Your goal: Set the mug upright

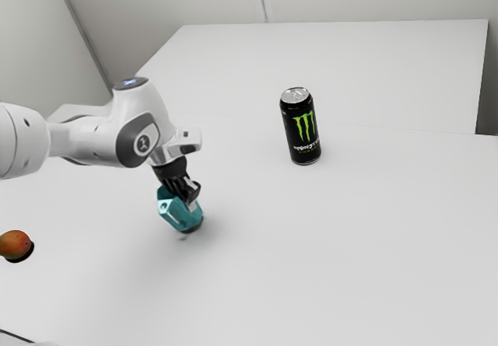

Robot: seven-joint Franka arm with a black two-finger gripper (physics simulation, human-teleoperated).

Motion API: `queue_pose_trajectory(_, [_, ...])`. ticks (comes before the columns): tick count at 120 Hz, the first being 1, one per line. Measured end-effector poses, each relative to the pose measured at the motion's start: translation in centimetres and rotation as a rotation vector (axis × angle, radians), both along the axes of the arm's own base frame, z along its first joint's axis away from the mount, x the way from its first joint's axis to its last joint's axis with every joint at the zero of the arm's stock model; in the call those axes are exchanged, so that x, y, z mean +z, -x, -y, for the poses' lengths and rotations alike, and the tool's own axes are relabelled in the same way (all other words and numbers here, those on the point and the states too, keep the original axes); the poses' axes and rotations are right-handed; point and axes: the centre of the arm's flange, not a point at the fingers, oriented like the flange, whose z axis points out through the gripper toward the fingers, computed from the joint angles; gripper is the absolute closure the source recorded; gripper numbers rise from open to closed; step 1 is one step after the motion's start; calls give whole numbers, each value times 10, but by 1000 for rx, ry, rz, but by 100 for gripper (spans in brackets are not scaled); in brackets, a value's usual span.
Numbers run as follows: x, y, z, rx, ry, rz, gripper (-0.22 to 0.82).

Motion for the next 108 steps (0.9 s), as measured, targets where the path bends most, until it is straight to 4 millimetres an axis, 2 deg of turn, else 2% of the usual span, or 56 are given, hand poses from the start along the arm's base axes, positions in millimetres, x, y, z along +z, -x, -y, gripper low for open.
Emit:
queue_pose_trajectory(24, [-5,1,18,1,7,-8,76])
queue_pose_trajectory(45, [-5,1,16,24,11,-10,61])
queue_pose_trajectory(68, [3,2,28,16,-1,6,42])
queue_pose_trajectory(92, [35,4,42,0,-43,46,19])
queue_pose_trajectory(100, [63,0,47,1,-56,74,14])
queue_pose_trajectory(108, [108,-13,52,2,-53,111,10])
